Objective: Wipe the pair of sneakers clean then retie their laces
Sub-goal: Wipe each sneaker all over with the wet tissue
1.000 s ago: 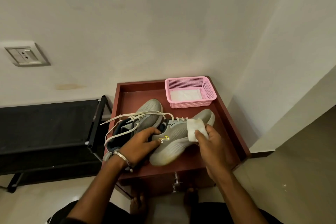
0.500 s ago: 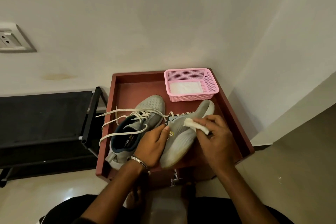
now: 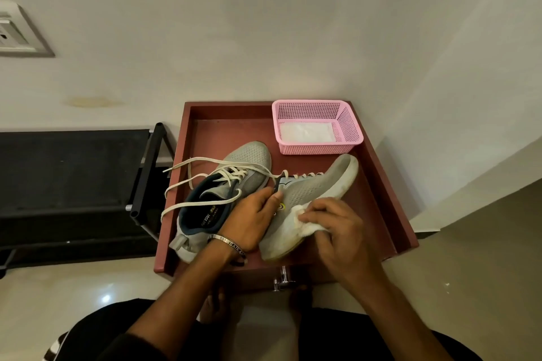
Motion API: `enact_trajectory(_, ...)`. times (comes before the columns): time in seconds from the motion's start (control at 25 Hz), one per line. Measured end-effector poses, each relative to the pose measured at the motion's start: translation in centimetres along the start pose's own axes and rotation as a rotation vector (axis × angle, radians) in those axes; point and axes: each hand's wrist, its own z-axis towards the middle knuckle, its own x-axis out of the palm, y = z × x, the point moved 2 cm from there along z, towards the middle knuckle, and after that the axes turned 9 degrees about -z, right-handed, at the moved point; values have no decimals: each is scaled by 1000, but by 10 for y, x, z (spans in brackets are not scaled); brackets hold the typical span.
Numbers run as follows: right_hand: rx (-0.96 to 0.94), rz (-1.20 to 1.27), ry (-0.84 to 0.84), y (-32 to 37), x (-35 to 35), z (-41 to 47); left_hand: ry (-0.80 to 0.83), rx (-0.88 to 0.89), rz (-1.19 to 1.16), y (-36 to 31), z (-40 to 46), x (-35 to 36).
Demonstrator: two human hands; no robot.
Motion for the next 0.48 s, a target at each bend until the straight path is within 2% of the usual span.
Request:
enact_trajectory(0.12, -92, 51, 29, 9, -2, -6, -59, 75, 62, -5, -2, -5)
enact_trajectory(0.28, 155, -104, -120, -10, -13, 4, -44, 46, 159, -2, -2, -7)
enact_trajectory(0.48, -73, 46, 156, 26, 0, -15, -2, 10, 151, 0, 1, -6)
